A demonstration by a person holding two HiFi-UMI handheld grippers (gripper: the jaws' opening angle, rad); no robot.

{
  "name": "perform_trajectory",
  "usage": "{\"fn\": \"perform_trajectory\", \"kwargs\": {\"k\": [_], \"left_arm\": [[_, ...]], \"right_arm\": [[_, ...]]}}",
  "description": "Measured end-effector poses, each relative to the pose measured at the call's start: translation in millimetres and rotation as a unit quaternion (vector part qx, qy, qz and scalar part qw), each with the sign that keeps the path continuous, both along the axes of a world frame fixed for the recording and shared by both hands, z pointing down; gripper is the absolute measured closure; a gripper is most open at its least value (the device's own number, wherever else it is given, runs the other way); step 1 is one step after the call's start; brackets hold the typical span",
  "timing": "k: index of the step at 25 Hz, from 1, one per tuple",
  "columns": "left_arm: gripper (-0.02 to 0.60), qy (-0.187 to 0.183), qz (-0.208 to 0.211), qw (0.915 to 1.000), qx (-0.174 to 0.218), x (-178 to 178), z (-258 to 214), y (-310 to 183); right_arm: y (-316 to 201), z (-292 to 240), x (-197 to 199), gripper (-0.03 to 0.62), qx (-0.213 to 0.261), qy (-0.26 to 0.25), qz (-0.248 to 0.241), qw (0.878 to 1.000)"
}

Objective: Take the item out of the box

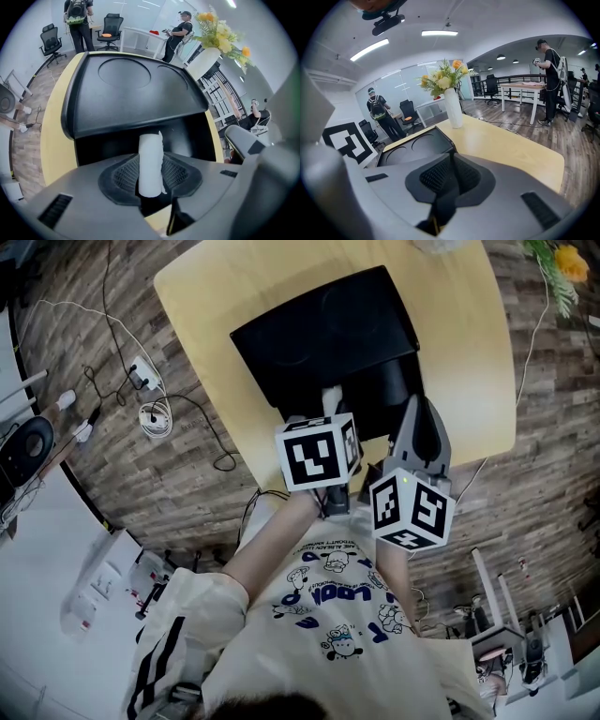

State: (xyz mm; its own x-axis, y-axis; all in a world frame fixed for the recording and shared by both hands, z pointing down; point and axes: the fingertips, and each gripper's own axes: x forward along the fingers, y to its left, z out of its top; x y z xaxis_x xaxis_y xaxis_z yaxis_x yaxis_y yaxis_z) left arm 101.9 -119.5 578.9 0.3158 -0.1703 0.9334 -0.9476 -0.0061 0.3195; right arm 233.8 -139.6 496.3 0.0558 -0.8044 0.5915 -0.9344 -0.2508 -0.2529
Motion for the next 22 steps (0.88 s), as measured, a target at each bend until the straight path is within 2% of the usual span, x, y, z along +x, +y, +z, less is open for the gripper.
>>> {"fn": "perform_trajectory", "kwargs": {"k": [10, 22], "left_arm": [[0.44, 0.03, 0.005, 0.9991, 0.03, 2, -32, -10], [0.44, 0.063, 0.018, 0.9918, 0.11, -10, -85, -24]], "right_arm": [[-5, -25, -11, 0.551, 0.021, 0.014, -0.006, 1.0], [-6, -72, -28, 0.551, 0.067, 0.035, -0.005, 0.997]]}}
